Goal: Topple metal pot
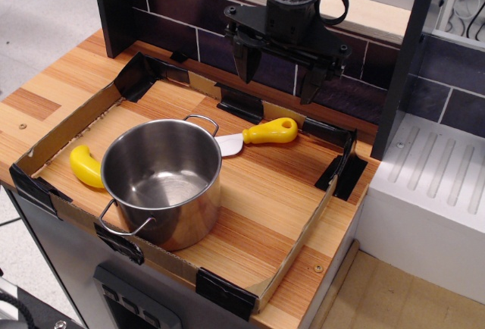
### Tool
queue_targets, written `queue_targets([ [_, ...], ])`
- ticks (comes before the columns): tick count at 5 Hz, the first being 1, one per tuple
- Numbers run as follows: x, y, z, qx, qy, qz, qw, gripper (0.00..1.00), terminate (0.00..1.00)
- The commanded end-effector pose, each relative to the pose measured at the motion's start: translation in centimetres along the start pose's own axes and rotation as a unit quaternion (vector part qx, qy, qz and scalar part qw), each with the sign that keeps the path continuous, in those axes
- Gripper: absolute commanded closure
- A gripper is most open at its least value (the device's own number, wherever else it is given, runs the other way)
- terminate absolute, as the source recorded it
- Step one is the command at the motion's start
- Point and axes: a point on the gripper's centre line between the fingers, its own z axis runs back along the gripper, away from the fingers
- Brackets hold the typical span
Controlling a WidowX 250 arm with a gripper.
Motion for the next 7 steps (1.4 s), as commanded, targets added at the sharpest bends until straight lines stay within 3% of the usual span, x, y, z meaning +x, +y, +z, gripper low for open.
queue_targets([
  [1, 0.0, 0.0, 0.0, 0.0, 0.0, 0.0, 1.0, 0.0, 0.0],
  [2, -0.7, -0.2, 1.8, 0.014, 0.009, -0.035, 0.9992, 0.0, 0.0],
  [3, -0.7, -0.4, 3.6, 0.049, 0.007, -0.061, 0.9969, 0.0, 0.0],
  [4, -0.8, -0.4, 4.1, 0.105, 0.036, -0.107, 0.9881, 0.0, 0.0],
  [5, -1.3, -0.6, 3.4, 0.149, 0.043, -0.109, 0.9818, 0.0, 0.0],
  [6, -2.0, -0.6, 1.7, 0.242, 0.081, -0.1, 0.9616, 0.0, 0.0],
  [7, -3.0, -0.6, 0.1, 0.272, 0.068, -0.114, 0.9532, 0.0, 0.0],
])
